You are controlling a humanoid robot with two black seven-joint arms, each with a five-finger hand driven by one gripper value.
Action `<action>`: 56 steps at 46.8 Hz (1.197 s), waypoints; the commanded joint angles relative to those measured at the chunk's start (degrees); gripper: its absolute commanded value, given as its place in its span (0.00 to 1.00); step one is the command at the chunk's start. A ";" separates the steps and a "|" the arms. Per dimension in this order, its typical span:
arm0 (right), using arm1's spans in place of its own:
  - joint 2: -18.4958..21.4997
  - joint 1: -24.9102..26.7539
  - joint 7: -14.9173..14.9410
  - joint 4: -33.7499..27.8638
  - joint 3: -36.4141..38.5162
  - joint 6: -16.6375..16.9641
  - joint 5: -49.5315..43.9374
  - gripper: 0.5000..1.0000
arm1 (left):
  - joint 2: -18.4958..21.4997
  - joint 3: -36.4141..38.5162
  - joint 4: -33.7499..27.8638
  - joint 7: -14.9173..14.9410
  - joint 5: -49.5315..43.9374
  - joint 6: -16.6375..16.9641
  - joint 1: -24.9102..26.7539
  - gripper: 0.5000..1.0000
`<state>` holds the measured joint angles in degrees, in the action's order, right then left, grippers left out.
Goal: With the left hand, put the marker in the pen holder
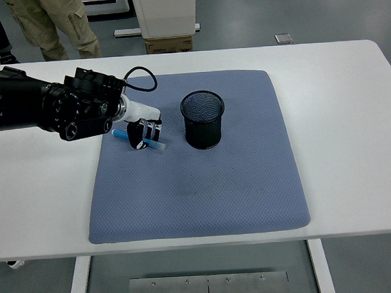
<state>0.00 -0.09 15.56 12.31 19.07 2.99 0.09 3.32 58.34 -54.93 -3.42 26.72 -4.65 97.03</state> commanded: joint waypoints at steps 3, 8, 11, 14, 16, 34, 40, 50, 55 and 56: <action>0.00 0.00 0.00 -0.01 0.00 0.00 0.00 1.00 | 0.02 -0.07 0.00 -0.01 -0.09 -0.10 0.53 0.02; 0.00 0.00 0.08 -0.01 0.00 0.00 0.00 1.00 | 0.20 -0.16 0.00 -0.01 -0.09 -0.19 0.80 0.01; 0.00 0.00 0.00 -0.01 -0.09 0.00 0.00 1.00 | 0.20 -0.25 0.00 -0.09 -0.09 -0.19 0.88 0.01; 0.00 0.00 0.00 -0.01 0.00 0.00 0.00 1.00 | 0.29 -0.25 0.00 -0.09 -0.09 -0.27 1.50 0.01; 0.00 0.00 0.00 -0.01 0.00 0.00 0.00 1.00 | 0.37 -0.25 0.00 -0.09 -0.09 -0.27 1.85 0.01; 0.00 0.00 0.00 -0.01 0.00 0.00 0.00 1.00 | 2.04 -0.69 -0.09 -0.53 -0.96 -1.50 7.21 0.02; 0.00 0.00 0.00 -0.01 0.00 0.00 0.00 1.00 | 2.83 -1.82 -0.09 -0.62 -1.05 -2.56 9.23 0.02; 0.00 0.00 0.00 -0.01 0.00 0.00 0.00 1.00 | 3.54 -4.37 0.00 -0.62 -1.05 -4.23 11.96 0.03; 0.00 0.00 0.00 -0.01 0.00 0.00 0.00 1.00 | 3.63 -6.13 0.09 -0.62 -1.05 -5.11 12.31 0.03; 0.00 0.00 0.00 -0.01 0.00 0.00 0.00 1.00 | 3.54 -6.57 0.09 -0.62 -1.05 -5.11 12.31 0.04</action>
<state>0.00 -0.09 15.56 12.30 19.07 2.99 0.09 6.93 52.98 -54.90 -4.05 25.66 -9.48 109.21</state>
